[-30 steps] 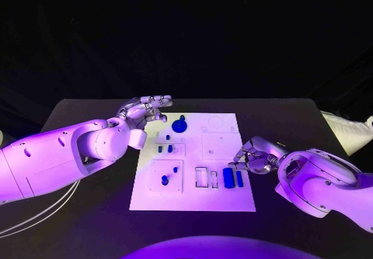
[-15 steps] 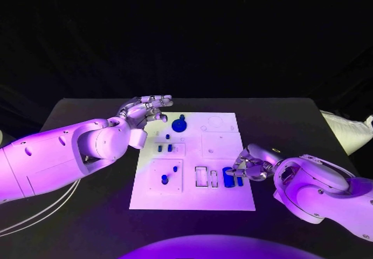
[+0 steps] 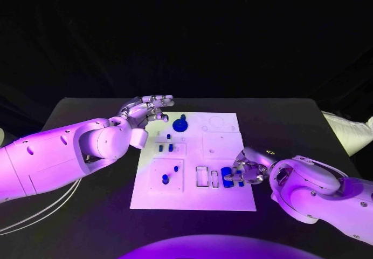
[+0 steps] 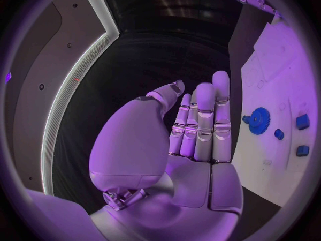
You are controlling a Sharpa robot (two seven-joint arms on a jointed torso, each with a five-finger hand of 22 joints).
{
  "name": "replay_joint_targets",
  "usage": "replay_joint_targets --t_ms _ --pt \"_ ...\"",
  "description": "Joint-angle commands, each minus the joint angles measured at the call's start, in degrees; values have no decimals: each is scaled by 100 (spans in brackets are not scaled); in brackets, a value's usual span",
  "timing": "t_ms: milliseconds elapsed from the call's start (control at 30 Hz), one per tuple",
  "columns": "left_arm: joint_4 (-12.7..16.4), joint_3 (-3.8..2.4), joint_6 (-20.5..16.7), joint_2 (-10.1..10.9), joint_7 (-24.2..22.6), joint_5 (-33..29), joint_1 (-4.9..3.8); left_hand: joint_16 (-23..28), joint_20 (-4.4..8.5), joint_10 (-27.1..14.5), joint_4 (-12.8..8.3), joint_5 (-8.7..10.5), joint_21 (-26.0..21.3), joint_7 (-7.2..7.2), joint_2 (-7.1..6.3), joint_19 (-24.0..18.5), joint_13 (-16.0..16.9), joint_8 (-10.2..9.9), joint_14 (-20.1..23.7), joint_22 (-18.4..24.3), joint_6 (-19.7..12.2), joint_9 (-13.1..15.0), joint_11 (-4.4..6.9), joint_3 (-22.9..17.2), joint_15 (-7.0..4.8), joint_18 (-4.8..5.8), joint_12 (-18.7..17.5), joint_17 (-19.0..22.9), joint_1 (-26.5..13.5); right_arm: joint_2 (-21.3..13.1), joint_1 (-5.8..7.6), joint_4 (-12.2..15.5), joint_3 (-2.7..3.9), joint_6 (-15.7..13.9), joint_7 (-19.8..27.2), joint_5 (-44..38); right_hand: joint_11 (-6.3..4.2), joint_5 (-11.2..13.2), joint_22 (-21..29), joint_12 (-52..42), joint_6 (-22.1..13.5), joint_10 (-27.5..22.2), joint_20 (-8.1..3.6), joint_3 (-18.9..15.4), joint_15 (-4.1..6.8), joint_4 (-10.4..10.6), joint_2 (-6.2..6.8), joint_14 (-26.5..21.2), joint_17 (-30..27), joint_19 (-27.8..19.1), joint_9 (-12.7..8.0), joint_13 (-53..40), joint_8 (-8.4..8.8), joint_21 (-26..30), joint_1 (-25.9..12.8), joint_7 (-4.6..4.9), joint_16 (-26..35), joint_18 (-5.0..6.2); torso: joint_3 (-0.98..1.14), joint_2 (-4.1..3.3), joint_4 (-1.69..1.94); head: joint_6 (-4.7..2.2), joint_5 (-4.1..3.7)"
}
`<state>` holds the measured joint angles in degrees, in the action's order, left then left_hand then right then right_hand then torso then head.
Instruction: Assemble the parts on the task board
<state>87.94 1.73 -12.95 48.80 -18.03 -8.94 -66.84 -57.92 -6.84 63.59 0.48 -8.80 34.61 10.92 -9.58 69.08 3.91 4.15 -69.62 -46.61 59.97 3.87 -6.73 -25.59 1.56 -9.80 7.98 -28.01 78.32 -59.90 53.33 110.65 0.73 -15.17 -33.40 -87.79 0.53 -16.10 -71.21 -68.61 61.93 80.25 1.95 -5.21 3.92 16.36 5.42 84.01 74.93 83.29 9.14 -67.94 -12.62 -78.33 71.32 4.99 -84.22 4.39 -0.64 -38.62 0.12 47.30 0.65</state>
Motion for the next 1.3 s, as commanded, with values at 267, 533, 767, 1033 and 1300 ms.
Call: replay_joint_targets --t_ms 267,533,767,1033,1300 --pt "9 -2 123 1 -6 -13 -3 -25 -22 -28 -9 -18 -23 -7 55 -16 1 38 47 5 -25 2 3 36 -8 -65 32 6 9 222 -123 -144 -4 343 -50 -301 -42 8 -2 48 1 -25 0 -49 4 11 -50 423 498 38 21 10 -28 -24 30 -27 -13 -43 0 -7 5 17 4" --pt "14 -1 129 7 0 -13 -3 -25 -22 -28 -9 -18 -23 -7 55 -16 1 38 47 5 -25 2 3 36 -8 -65 32 6 9 313 -171 -239 -4 315 -63 -284 -55 -71 -13 81 22 -42 -7 -68 14 -17 -158 421 502 35 94 -9 -97 -28 154 -43 -16 -44 -7 -1 -4 17 7" --pt "17 -1 131 9 -1 -13 -3 -25 -22 -28 -9 -18 -23 -7 55 -16 1 38 47 5 -25 2 3 36 -8 -65 32 6 9 286 -177 -172 -1 -51 -65 -233 -98 -345 -78 47 104 0 -34 -22 48 -89 -351 428 539 56 220 -113 -213 -69 433 -89 -38 -56 1 0 -8 16 4" --pt "14 -1 135 14 0 -13 -2 -25 -22 -28 -9 -18 -23 -7 55 -16 1 38 47 5 -25 2 3 36 -8 -65 32 6 9 111 -161 138 65 -715 -60 177 -121 -788 -105 69 89 24 -60 -69 71 -42 -422 431 559 67 323 -163 -258 -87 480 -113 -51 -61 -7 4 -5 6 9" --pt "30 0 157 21 24 -13 -2 -33 -23 -38 -12 -11 -31 -8 66 -15 2 47 54 11 -26 3 4 52 -7 -65 53 20 5 134 -127 275 105 -907 -80 892 -127 -1019 -104 105 68 33 -66 -113 76 -6 -442 433 569 66 386 -177 -276 -86 481 -117 -58 -60 -9 -3 4 -7 21"
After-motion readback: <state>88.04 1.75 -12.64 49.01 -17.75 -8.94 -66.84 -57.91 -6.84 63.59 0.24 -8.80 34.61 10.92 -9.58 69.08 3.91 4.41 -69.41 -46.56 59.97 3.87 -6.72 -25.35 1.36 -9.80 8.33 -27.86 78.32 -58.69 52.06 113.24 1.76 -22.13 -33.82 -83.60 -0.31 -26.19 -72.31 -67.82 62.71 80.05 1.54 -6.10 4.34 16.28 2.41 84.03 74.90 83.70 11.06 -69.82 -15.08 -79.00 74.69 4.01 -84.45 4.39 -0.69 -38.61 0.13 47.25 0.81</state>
